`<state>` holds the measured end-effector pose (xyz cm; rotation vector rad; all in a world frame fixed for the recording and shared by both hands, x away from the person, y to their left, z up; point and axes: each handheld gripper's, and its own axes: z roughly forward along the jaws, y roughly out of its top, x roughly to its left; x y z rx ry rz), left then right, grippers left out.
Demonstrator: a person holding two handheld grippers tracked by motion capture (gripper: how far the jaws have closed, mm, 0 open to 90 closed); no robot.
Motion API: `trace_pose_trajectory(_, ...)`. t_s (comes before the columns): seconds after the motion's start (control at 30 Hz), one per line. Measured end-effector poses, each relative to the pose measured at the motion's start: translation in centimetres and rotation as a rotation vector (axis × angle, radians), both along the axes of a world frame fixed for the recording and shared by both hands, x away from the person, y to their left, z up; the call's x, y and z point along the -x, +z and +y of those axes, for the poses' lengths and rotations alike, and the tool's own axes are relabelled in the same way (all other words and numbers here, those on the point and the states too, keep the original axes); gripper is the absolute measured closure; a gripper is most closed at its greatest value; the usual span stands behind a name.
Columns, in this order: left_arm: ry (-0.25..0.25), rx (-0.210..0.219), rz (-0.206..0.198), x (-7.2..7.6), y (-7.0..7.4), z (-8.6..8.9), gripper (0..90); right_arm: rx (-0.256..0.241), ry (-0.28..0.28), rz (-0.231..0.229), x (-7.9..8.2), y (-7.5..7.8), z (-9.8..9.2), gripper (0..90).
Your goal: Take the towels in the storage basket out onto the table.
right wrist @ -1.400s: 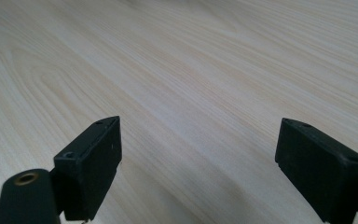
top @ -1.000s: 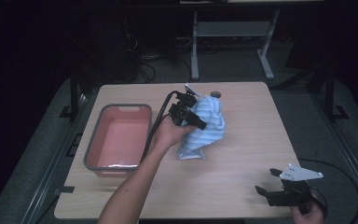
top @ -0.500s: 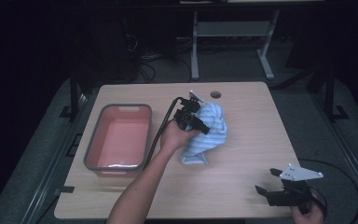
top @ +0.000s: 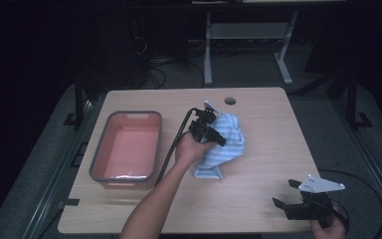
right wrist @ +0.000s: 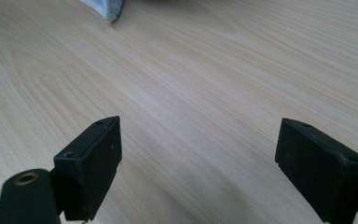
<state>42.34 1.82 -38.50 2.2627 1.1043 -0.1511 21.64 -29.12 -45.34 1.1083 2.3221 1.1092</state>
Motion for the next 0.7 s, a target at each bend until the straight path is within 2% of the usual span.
trace_pose_trajectory(0.43, 0.008, -0.013, 0.014, -0.1, -1.1, -1.1, 57.0, 0.003, 0.005, -0.002, -0.1, 0.0, 0.0, 14.1)
trace_pose_trajectory(0.7, -0.017, -0.048, 0.022, -0.3, -1.9, -1.8, 56.1, 0.003, 0.001, -0.003, 0.0, 0.0, -0.1, 14.0)
